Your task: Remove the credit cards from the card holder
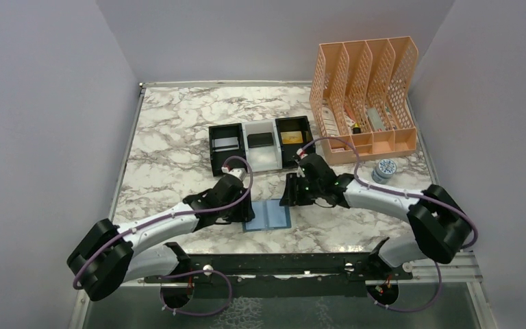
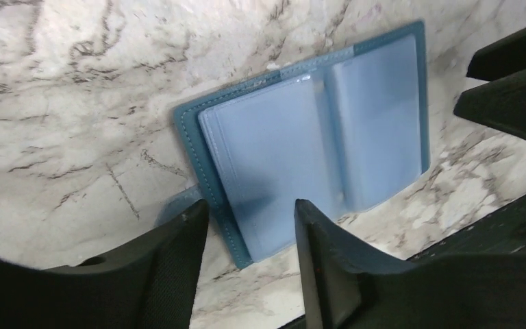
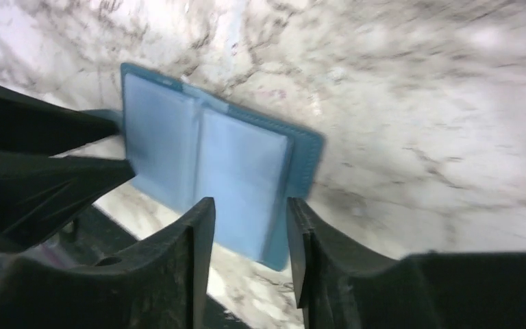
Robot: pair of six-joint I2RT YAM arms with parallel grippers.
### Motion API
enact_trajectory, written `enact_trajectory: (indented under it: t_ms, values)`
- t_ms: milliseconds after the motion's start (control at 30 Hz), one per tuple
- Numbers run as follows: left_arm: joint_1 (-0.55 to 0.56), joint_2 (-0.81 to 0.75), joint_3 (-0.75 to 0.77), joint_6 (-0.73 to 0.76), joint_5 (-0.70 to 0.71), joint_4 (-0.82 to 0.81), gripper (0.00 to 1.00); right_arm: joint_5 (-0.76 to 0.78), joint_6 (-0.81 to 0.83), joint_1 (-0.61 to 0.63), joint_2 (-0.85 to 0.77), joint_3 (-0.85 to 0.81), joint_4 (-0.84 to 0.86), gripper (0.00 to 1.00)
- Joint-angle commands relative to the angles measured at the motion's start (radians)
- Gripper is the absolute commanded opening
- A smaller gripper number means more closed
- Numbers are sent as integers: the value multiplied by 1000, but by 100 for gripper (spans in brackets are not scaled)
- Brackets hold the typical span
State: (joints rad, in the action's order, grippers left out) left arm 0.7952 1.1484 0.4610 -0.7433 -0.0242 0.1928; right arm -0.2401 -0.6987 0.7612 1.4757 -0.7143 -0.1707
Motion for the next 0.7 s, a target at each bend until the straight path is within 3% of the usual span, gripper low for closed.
enact_trajectory:
  t_ms: [0,133,167,367,400,433,467,667]
  values:
    - [0,-101,77,27,125,119,61,347,78,3,-148,-69,-155,52]
    - [-2,-193,170,77,254,221,95,578,185,-16,-261,-139,-212,64]
    - [-4,-212,195,94,291,242,99,613,226,-20,-287,-150,-195,65]
    - [-69,-244,392,208,571,387,99,630,491,-24,-454,-175,-6,70]
    - [-83,-244,419,223,609,396,99,609,520,-24,-478,-176,20,76]
    - [-87,-249,443,219,660,410,99,593,550,-23,-497,-177,45,91]
    - [-88,-257,466,207,715,422,99,581,568,-24,-512,-185,51,98]
    - [-88,-355,536,220,808,436,99,598,580,-24,-527,-290,-42,99]
